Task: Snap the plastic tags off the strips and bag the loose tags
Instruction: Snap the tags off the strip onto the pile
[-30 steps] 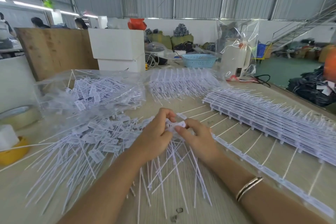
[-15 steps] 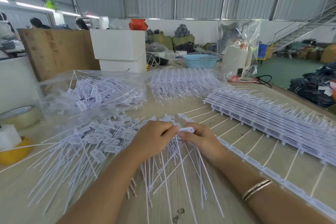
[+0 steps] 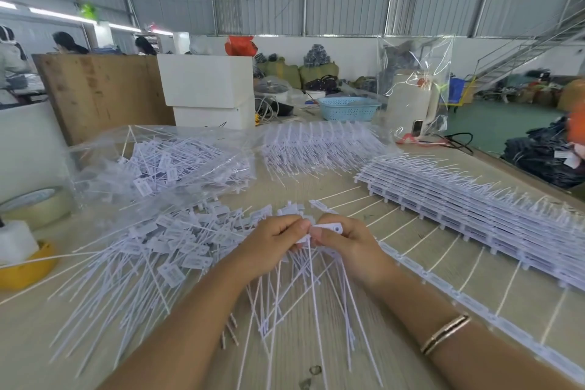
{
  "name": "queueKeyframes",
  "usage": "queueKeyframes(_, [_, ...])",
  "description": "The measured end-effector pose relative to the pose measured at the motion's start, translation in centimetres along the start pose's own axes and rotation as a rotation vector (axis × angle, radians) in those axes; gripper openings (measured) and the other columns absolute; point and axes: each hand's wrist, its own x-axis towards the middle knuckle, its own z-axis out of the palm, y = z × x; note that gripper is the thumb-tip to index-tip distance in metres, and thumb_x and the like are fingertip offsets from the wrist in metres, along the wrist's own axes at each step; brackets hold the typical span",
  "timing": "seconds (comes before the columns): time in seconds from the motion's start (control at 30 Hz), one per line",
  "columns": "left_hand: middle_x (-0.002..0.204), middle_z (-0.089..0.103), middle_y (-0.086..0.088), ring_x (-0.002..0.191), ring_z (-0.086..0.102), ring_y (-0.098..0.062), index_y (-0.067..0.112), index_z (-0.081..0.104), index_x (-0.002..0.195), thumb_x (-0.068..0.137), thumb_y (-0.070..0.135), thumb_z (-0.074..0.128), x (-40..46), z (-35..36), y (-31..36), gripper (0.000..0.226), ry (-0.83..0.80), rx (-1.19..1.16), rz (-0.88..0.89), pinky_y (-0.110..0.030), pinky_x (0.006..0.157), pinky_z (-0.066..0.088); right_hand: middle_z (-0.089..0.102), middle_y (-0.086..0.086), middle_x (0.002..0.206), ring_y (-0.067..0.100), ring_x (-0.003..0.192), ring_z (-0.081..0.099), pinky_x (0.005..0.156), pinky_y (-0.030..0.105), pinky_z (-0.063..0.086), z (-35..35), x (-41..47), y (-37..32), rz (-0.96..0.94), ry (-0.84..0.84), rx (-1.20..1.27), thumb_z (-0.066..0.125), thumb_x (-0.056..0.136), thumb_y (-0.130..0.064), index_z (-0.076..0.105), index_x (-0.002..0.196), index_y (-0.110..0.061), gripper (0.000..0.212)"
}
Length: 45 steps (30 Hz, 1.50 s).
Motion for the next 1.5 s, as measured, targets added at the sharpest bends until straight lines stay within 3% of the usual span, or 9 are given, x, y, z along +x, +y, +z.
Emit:
queueKeyframes(0.4, [0.059,0.054,0.012,0.057,0.051,-0.003,0.020,0.064,0.072,0.083,0.053,0.045,0.4,0.4,-0.1,0.039,0.105,-0.311,-0.046,-0.013,0.062,0.043,0.065,0.007,0.073,0.018,0.074,0.063,0.073,0.026,0.048,1.3,0.0,-0.8,-0.195,0.199,-0.068,0.054,0.091,-0.005,0.067,0.074,-0.008,0.021])
queueKeyframes(0.67, [0.045,0.044,0.007,0.039,0.036,-0.007,0.026,0.058,0.051,0.096,0.039,0.043,0.2,-2.3,-0.8,0.049,0.353,-0.401,-0.020,-0.014,0.043,0.034,0.055,-0.019,0.073,-0.002,0.084,0.051,0.076,0.020,0.038,-0.1,-0.1,0.0,0.087,0.222,-0.275,0.053,0.096,-0.028,0.055,0.069,-0.040,0.029])
queueKeyframes(0.77, [0.048,0.047,0.007,0.043,0.041,-0.005,0.026,0.054,0.052,0.098,0.036,0.042,0.4,-1.5,-0.6,0.048,0.315,-0.238,-0.006,-0.014,0.046,0.037,0.055,-0.008,0.104,0.014,0.108,0.043,0.094,0.033,0.027,0.4,0.5,0.4,0.157,0.214,-0.704,0.053,0.094,-0.039,0.055,0.098,-0.040,0.005])
queueKeyframes(0.87, [0.051,0.053,0.006,0.050,0.049,-0.007,0.026,0.052,0.056,0.094,0.044,0.041,0.3,-0.6,-0.3,0.043,0.274,-0.006,0.041,-0.020,0.055,0.041,0.039,-0.016,0.130,0.005,0.123,0.029,0.100,0.029,0.016,0.7,0.5,0.8,0.127,0.178,-0.858,0.042,0.096,-0.048,0.030,0.144,-0.033,0.051])
queueKeyframes(1.0, [0.054,0.052,-0.002,0.051,0.051,-0.016,0.021,0.049,0.061,0.090,0.051,0.028,0.1,0.4,0.4,0.046,0.322,0.192,0.180,-0.028,0.055,0.038,0.055,-0.015,0.102,0.003,0.106,0.043,0.096,0.033,0.022,1.4,0.1,0.2,0.041,0.198,-0.713,0.021,0.089,-0.062,0.061,0.095,-0.034,0.049])
queueKeyframes(1.1, [0.055,0.042,0.009,0.048,0.042,-0.004,0.025,0.042,0.071,0.088,0.055,0.023,0.0,0.9,0.5,0.040,0.302,0.250,0.217,-0.018,0.049,0.032,0.063,-0.009,0.083,0.000,0.092,0.050,0.096,0.039,0.025,1.8,0.1,0.2,0.030,0.178,-0.727,0.034,0.092,-0.052,0.063,0.070,-0.026,0.046])
queueKeyframes(1.23, [0.064,0.053,0.003,0.055,0.049,-0.010,0.022,0.051,0.081,0.099,0.045,0.025,0.1,0.3,0.1,0.040,0.303,0.197,0.144,-0.027,0.057,0.040,0.060,-0.014,0.067,0.012,0.082,0.056,0.103,0.053,0.031,1.1,0.2,0.1,0.064,0.280,-0.364,0.049,0.096,-0.031,0.062,0.062,-0.029,0.037])
queueKeyframes(1.33, [0.059,0.053,0.003,0.054,0.048,-0.011,0.026,0.052,0.066,0.099,0.043,0.034,0.1,-0.1,-0.3,0.042,0.252,0.201,0.078,-0.026,0.058,0.036,0.057,-0.021,0.062,0.018,0.085,0.051,0.100,0.050,0.032,0.7,0.1,0.0,0.054,0.341,-0.323,0.042,0.087,-0.043,0.059,0.057,-0.037,0.035])
queueKeyframes(1.5, [0.047,0.046,0.011,0.054,0.053,-0.007,0.030,0.051,0.051,0.097,0.032,0.047,0.1,-0.4,-0.5,0.047,0.129,0.143,0.019,-0.021,0.056,0.036,0.060,-0.005,0.076,0.014,0.086,0.059,0.095,0.046,0.042,0.3,-0.1,0.3,0.070,0.204,-0.165,0.050,0.081,-0.037,0.062,0.081,-0.017,0.024])
